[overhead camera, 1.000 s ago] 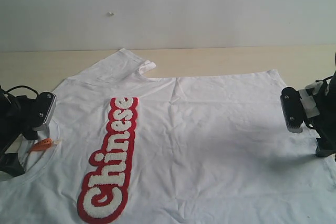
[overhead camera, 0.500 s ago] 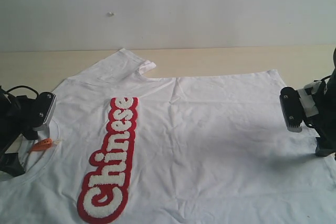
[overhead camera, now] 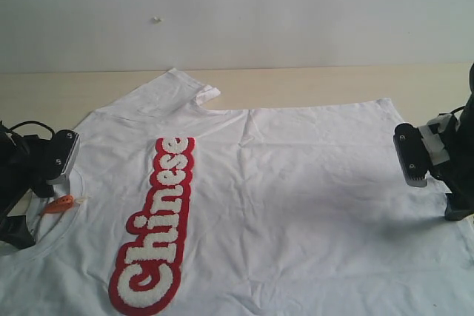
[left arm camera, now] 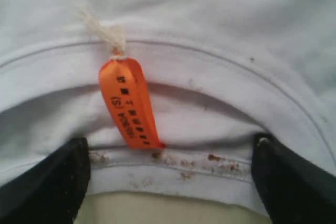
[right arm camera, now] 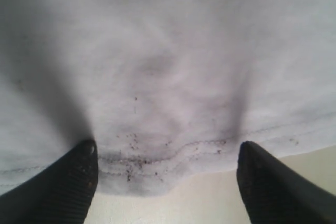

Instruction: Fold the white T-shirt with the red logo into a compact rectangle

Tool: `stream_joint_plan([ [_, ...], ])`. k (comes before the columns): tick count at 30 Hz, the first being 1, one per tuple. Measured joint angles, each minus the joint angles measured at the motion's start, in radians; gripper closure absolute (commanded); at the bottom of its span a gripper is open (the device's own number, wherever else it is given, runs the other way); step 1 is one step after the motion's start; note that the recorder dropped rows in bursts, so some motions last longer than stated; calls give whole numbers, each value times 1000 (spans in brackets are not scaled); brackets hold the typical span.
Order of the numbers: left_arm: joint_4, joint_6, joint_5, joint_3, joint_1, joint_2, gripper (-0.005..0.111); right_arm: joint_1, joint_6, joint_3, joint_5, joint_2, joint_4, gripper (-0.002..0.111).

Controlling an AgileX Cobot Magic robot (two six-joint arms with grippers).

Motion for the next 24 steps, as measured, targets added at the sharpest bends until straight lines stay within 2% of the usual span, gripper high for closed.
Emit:
stream_joint_plan([
  [18,0,0,12,-6,0,14,26,0,-31,-20,30,28,1,37],
  [20,0,0,12,-6,0,14,26,0,-31,-20,30,27,1,40],
  [24,0,0,12,-6,0,14,26,0,-31,-20,44,28,1,56],
])
